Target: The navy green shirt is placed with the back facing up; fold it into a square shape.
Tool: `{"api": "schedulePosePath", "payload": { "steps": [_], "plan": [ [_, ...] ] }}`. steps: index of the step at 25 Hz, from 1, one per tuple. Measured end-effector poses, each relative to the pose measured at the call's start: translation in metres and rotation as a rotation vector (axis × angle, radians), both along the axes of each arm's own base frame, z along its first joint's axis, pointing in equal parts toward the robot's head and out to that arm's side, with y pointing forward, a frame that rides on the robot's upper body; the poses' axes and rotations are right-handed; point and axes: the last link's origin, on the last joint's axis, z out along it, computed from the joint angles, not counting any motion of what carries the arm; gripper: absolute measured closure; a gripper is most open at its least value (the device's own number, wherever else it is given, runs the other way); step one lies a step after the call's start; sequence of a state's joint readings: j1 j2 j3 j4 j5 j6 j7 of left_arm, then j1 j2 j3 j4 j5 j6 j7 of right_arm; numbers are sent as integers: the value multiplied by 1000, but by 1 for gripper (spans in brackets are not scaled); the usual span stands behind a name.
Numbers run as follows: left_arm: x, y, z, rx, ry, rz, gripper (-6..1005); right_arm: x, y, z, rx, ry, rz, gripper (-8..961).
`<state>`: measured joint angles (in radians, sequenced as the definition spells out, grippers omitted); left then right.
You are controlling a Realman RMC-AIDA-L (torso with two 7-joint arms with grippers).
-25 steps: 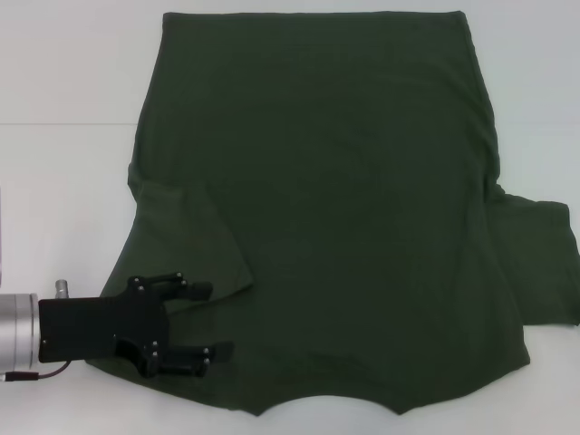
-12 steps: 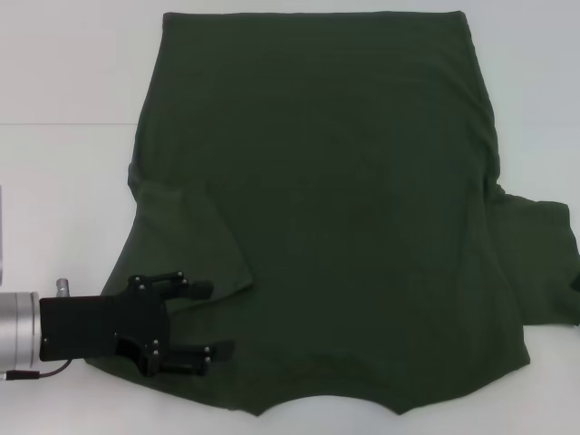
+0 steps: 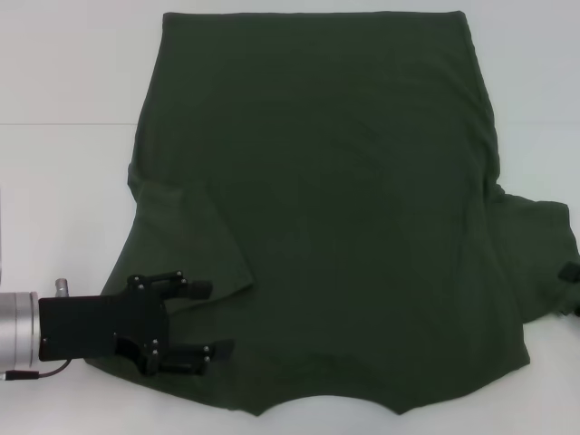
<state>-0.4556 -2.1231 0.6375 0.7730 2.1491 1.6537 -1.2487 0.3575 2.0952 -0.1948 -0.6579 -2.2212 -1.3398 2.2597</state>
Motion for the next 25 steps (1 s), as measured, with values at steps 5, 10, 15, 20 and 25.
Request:
{"api": "schedulePosePath", "payload": {
  "steps": [5, 10, 15, 20, 25],
  "plan": [
    [0, 0, 0, 1, 0, 1, 119, -4, 5, -3, -6, 8, 16, 31],
    [0, 0, 0, 1, -1, 1, 119, -6, 9, -6, -16, -4, 22, 31],
    [0, 0, 0, -1, -2, 1, 119, -5, 8, -6, -18, -7, 14, 32],
    [0, -1, 0, -2, -3, 2, 119, -3, 7, -6, -18, -3, 6, 32],
    [0, -1, 0, 0, -4, 2, 119, -2, 6, -7, -18, -1, -4, 32]
  ]
}}
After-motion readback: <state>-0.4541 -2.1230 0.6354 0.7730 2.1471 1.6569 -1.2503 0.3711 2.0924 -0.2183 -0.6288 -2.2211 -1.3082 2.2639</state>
